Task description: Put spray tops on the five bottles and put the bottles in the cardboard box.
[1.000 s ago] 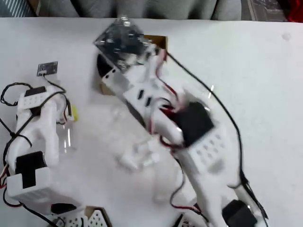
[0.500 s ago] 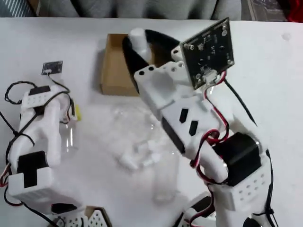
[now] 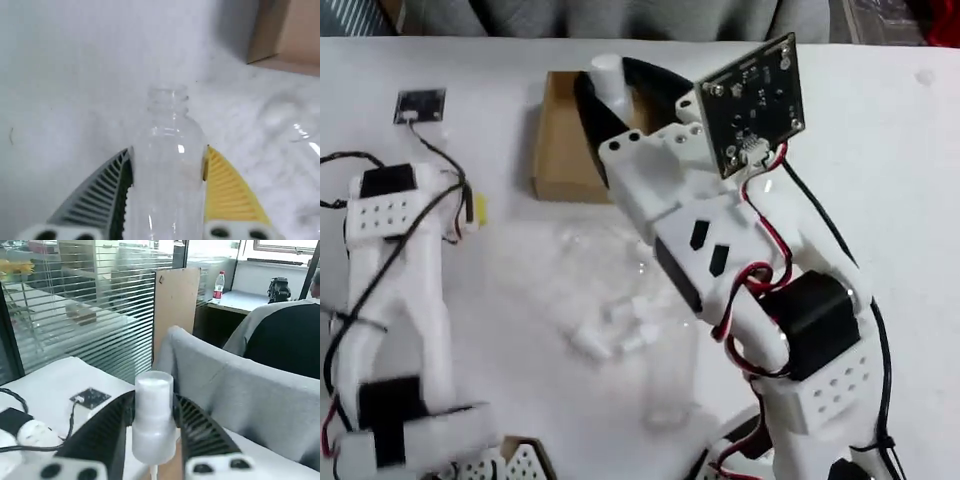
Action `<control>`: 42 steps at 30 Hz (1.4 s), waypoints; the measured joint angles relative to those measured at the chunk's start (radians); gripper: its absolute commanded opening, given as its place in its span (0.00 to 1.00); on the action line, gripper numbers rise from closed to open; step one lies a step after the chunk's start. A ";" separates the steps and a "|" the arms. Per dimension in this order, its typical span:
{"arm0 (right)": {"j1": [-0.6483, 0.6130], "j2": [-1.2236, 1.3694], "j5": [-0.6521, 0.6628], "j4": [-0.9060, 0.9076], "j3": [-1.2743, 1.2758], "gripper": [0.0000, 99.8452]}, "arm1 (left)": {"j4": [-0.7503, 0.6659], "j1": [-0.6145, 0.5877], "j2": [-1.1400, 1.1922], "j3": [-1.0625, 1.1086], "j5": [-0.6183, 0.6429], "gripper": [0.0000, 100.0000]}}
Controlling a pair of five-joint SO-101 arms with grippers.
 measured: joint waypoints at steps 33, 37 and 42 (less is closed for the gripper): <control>-0.034 -0.005 -0.196 -0.506 0.334 0.02 | -0.582 0.238 -1.238 0.891 0.000 0.02; -0.038 -0.005 -0.265 -0.532 0.338 0.02 | -0.678 0.242 -1.321 0.988 0.000 0.02; -0.031 -0.005 -0.350 -0.562 0.338 0.02 | -0.730 0.327 -1.410 1.088 0.000 0.02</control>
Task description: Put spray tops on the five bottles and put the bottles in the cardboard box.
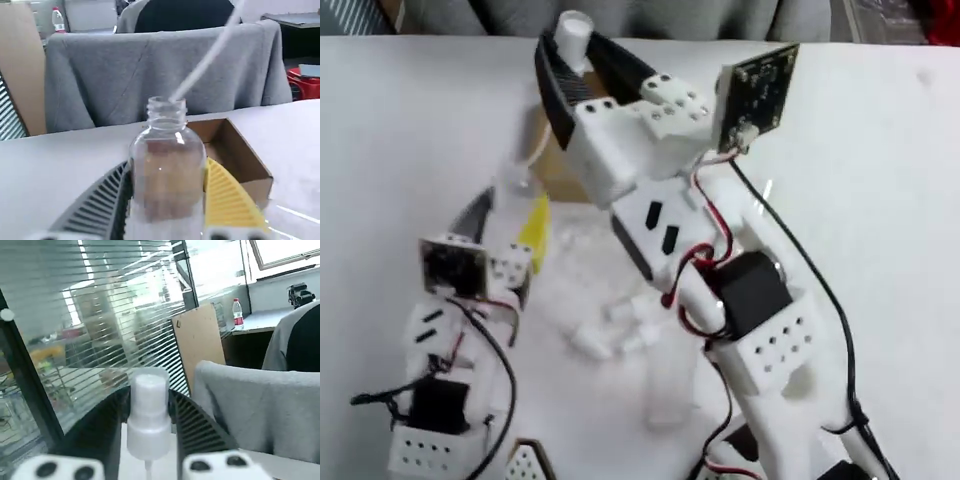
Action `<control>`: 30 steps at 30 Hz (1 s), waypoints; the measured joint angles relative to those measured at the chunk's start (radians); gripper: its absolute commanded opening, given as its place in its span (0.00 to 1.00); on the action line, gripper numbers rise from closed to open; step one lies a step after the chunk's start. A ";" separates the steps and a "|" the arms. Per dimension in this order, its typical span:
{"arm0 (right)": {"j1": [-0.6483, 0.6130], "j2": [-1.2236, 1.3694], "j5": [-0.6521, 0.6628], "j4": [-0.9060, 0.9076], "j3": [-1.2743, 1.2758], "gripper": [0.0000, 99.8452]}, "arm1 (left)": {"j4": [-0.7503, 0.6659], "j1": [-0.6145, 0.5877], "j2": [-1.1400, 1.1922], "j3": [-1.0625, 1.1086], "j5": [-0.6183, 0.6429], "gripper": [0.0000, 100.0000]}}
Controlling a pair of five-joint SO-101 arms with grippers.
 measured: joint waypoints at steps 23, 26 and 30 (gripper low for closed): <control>0.049 0.000 0.098 0.023 0.000 0.02 | -0.006 0.107 -0.103 0.121 0.000 0.02; 0.052 0.000 0.103 0.023 0.000 0.02 | -0.006 0.107 -0.103 0.121 0.000 0.02; 0.049 0.000 0.104 0.023 0.000 0.02 | -0.006 0.107 -0.103 0.121 0.000 0.02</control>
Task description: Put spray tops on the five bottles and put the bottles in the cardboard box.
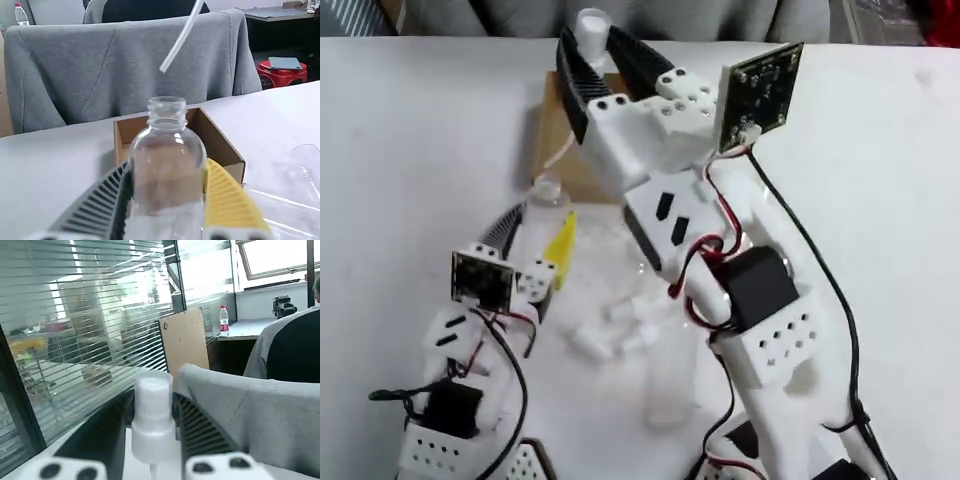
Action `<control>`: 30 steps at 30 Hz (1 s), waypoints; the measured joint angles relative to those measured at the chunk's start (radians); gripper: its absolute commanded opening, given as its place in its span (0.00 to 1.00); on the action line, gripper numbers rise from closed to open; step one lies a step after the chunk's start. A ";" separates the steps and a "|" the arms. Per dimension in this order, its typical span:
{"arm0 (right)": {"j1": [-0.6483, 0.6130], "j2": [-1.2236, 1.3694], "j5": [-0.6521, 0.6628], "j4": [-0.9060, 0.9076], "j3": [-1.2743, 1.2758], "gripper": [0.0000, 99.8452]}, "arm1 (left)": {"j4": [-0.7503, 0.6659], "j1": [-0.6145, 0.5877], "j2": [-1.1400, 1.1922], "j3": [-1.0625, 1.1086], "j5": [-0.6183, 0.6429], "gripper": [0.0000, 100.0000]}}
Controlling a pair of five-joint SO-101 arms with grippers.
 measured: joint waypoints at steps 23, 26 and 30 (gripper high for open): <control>-0.005 0.000 0.054 0.044 0.005 0.02 | 0.000 0.000 0.000 0.000 0.000 0.02; -0.009 0.025 0.054 0.044 0.008 0.02 | 0.000 0.000 0.000 0.000 0.000 0.02; -0.032 0.061 0.054 0.044 0.009 0.02 | 0.000 0.000 0.000 0.000 0.000 0.02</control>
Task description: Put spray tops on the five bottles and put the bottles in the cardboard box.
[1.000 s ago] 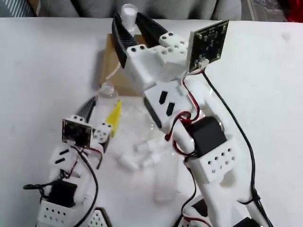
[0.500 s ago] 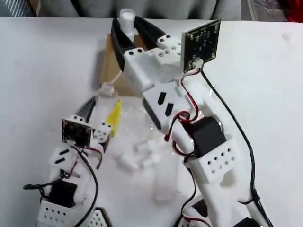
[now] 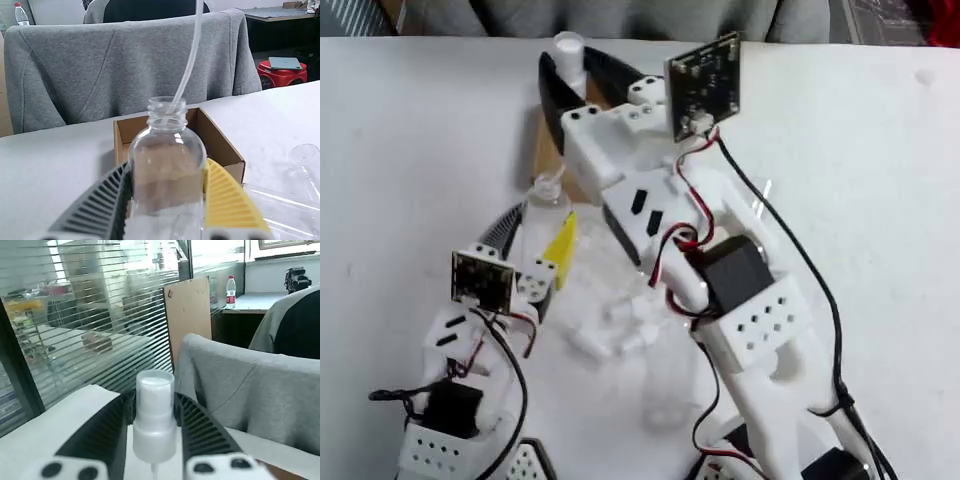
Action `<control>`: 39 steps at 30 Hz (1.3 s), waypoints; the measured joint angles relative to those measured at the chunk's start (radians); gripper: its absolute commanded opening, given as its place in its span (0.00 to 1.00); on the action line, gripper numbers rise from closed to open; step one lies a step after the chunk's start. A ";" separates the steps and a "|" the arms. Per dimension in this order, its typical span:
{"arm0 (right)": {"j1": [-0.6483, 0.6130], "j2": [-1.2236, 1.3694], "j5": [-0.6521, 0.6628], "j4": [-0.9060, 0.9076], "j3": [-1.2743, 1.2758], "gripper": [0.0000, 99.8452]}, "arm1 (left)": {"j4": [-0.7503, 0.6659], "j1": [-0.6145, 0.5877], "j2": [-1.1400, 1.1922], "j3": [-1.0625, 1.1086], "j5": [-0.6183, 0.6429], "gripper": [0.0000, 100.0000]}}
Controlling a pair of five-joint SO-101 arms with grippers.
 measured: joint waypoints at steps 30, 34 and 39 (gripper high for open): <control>-0.172 0.012 0.172 0.127 0.000 0.02 | 0.000 -0.031 0.000 0.000 0.000 0.02; -0.183 0.012 0.199 0.133 0.000 0.02 | 0.000 -0.031 0.000 0.000 0.000 0.02; -0.184 0.012 0.204 0.143 0.000 0.02 | 0.000 -0.031 0.000 0.000 0.000 0.02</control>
